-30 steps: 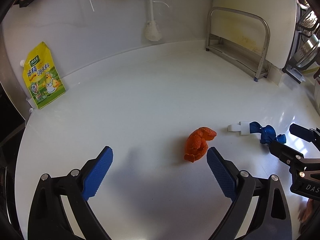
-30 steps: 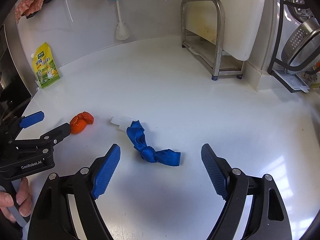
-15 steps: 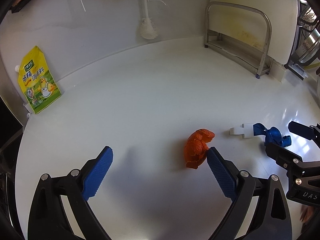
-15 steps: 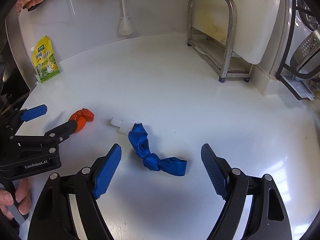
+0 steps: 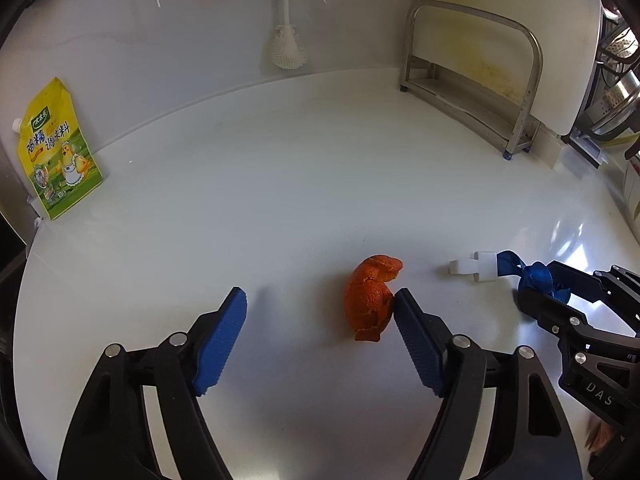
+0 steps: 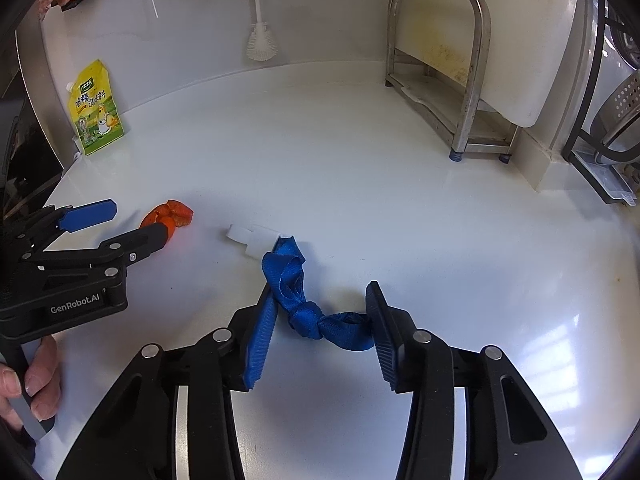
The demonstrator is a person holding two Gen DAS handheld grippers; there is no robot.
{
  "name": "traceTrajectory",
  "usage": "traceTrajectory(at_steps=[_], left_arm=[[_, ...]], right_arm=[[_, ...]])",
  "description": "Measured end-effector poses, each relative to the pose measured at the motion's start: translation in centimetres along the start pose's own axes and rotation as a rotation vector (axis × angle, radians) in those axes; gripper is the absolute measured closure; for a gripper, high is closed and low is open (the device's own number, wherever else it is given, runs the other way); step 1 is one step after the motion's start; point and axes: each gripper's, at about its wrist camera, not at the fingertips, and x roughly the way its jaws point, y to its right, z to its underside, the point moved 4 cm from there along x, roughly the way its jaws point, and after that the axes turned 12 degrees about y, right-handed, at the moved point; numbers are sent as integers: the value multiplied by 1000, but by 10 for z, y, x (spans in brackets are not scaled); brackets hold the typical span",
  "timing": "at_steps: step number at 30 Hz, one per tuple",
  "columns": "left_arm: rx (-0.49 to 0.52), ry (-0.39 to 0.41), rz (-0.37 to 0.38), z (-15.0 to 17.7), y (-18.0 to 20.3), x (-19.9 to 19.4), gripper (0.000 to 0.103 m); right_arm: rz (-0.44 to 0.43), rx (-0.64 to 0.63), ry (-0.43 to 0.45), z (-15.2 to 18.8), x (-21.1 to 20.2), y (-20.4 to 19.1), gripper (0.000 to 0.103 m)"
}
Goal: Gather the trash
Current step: 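Grasp the orange toy with the left tool while the right grasps the blue cloth, then carry the orange toy and blue cloth over the grey bin with both tools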
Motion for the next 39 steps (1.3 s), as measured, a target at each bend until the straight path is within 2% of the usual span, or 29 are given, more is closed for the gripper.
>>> traceTrajectory(at_steps=[1,6,7,16,17,18,30,39], left_arm=[[3,-2,4,0,1,1,38],[-10,-28,37,2,1,5,78],[-12,-25,40,2,1,4,80],[-17,3,49,4,-2,-7,84],[-18,6,48,5,-3,-9,84],[-21,8,47,5,-5,-11,84],[20,64,47,6,4,-35,84],[17,106,83,11,10,-63,84]], right_arm=[[-1,-1,2,0,0,0,64],[-7,-5,14,-1,-2,-2,72],[-10,-6,15,-1,-3,-3,72],[-36,-4,36,0,-10,-7,80],[-37,-3,43,0,-12,-7,82],[-39,-2,46,1,-13,-8,91],[-43,23,99,3,-30,-6,91],[-22,77,160,13,-67,-3,91]])
